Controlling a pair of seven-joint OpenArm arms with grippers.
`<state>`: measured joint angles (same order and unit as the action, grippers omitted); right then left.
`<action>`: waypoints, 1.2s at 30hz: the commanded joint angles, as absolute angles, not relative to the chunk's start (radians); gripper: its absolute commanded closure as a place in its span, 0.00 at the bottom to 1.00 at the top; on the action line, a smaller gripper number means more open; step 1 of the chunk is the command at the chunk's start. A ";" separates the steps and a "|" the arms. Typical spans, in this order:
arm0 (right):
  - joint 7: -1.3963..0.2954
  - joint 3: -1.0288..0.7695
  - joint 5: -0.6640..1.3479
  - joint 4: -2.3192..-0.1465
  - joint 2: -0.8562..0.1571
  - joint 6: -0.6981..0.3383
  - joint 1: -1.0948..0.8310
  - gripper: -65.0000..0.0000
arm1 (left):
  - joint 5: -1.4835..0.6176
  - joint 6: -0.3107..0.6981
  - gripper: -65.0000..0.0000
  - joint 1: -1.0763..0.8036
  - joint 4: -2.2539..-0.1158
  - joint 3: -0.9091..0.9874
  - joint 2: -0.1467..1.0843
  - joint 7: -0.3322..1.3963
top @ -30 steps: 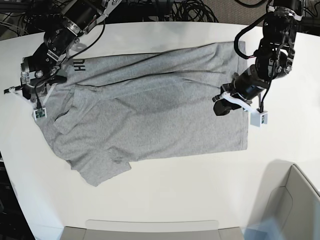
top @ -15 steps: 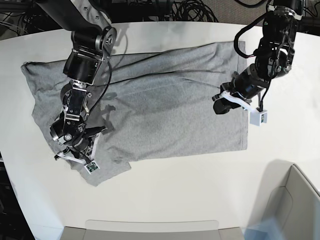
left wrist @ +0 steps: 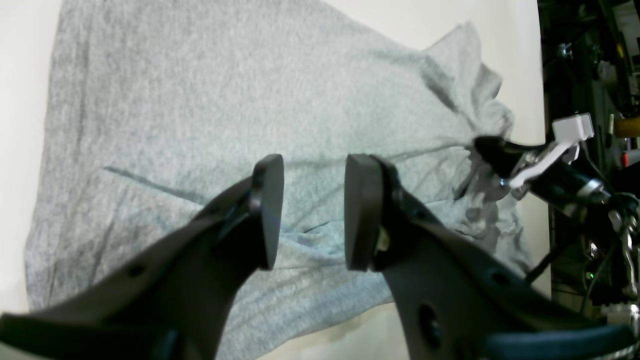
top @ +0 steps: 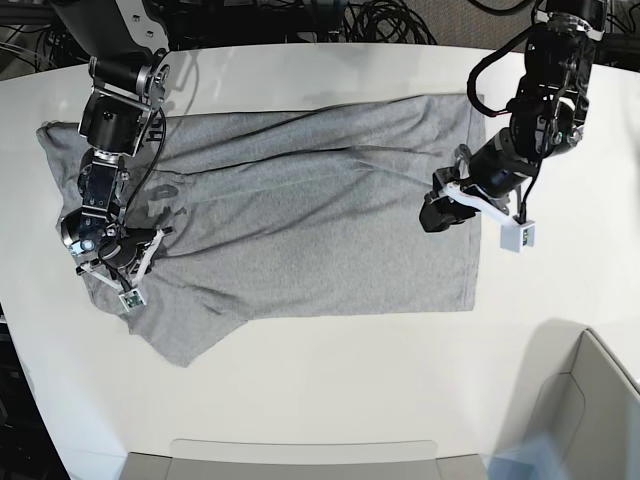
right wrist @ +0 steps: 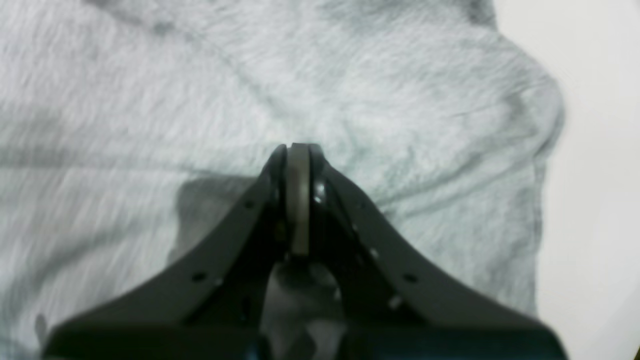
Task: Fold the T-shirt properly
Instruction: 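Move both grippers to the hem corners and grasp them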
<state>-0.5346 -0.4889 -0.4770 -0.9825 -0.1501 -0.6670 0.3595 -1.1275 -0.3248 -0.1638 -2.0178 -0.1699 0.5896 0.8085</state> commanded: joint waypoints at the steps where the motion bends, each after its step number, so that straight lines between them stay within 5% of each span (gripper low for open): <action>1: -0.633 -0.504 -0.513 -1.024 -0.156 -0.698 0.311 1.00 | -1.136 -0.320 0.68 -0.153 -2.034 -0.165 0.601 0.799; 8: -0.710 -0.521 -0.518 -1.354 -0.084 -0.698 0.088 1.00 | -1.136 -0.320 0.68 -0.153 -2.034 -0.165 0.601 0.799; 16: -0.733 -0.526 -0.521 -1.501 -0.081 -0.698 0.163 1.00 | -1.138 -0.320 0.67 -0.087 -2.031 -0.166 0.598 0.802; 18: -0.768 -0.526 -0.521 -1.508 -0.088 -0.698 0.205 0.90 | -1.138 -0.320 0.66 -0.013 -1.991 -0.165 0.598 0.839; 24: -0.773 -0.526 -0.513 -1.434 -0.157 -0.698 0.314 0.62 | -1.110 -0.318 0.53 0.248 -1.669 -0.170 0.558 0.888; 28: -0.773 -0.527 -0.513 -1.293 -0.213 -0.698 0.404 0.60 | -0.993 -0.298 0.47 0.421 -1.448 -0.288 0.547 0.888; 36: -0.769 -0.527 -0.512 -1.115 -0.280 -0.698 0.532 0.60 | -0.716 -0.024 0.46 0.602 -1.003 -0.375 0.483 0.757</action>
<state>-0.7792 -0.5255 -0.5068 -1.0958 -0.2600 -0.6876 0.4992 -0.7006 -0.0189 0.5713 -0.9752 -0.3767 0.4789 0.7689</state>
